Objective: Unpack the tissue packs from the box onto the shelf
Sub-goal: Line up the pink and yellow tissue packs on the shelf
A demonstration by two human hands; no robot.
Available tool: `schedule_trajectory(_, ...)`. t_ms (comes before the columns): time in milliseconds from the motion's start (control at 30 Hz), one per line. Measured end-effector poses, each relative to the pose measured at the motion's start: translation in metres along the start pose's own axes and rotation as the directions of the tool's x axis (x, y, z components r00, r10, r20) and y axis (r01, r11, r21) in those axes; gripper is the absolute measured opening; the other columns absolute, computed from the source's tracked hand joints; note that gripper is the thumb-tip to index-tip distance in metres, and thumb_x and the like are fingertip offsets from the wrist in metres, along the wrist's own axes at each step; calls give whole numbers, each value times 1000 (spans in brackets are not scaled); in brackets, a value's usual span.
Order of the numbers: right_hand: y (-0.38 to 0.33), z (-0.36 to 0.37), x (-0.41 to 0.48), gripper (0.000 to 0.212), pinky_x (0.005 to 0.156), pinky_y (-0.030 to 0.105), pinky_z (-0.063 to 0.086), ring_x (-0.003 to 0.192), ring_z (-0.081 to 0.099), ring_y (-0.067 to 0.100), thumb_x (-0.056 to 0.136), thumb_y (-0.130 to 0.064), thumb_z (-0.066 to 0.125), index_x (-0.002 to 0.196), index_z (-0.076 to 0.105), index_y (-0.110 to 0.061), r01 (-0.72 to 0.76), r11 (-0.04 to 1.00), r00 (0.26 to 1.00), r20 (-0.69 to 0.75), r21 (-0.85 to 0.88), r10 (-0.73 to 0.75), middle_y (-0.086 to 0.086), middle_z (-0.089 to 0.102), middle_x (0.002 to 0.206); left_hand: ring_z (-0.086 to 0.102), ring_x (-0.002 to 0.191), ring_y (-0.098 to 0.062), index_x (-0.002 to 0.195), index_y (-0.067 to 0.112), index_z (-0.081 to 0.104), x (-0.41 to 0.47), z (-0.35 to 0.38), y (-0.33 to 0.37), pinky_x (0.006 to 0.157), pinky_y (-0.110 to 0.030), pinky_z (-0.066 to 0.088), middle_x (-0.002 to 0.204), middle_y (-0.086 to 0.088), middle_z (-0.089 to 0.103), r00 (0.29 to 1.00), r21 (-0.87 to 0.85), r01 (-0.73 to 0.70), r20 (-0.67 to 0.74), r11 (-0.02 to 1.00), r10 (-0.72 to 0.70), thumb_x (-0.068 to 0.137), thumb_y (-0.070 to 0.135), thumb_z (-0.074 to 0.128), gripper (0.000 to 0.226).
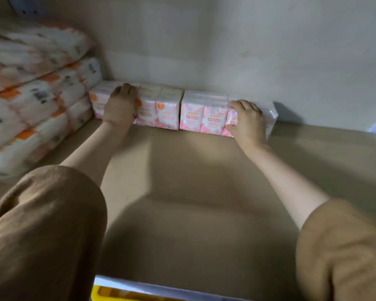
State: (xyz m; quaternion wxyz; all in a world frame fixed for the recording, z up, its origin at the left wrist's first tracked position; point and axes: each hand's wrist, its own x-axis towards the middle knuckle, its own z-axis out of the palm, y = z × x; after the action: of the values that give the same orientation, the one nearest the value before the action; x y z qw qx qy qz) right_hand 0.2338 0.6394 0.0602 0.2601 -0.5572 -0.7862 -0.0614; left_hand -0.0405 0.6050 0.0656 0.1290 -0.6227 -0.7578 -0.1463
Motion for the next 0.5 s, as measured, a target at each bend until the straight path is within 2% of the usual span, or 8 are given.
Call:
schedule_trajectory(300, 0, 13, 24, 47, 102, 30, 32, 122, 47, 28, 79, -3, 62, 125, 53, -10, -7, 1000, 1000, 0, -8, 7, 9, 55, 131, 41, 123, -42, 128, -9, 42, 22, 16, -5, 101, -47, 35, 132, -29, 43, 998, -23, 30, -50, 999, -31, 82, -9, 53, 48)
schedule_trajectory(500, -4, 7, 24, 47, 101, 35, 34, 121, 47, 32, 80, -3, 61, 125, 52, -7, -7, 999, 1000, 24, -38, 8, 13, 54, 131, 39, 130, -37, 134, -6, 39, 17, 2, -6, 104, -44, 32, 140, -26, 38, 999, -77, 36, 30, 996, -33, 85, -4, 54, 52)
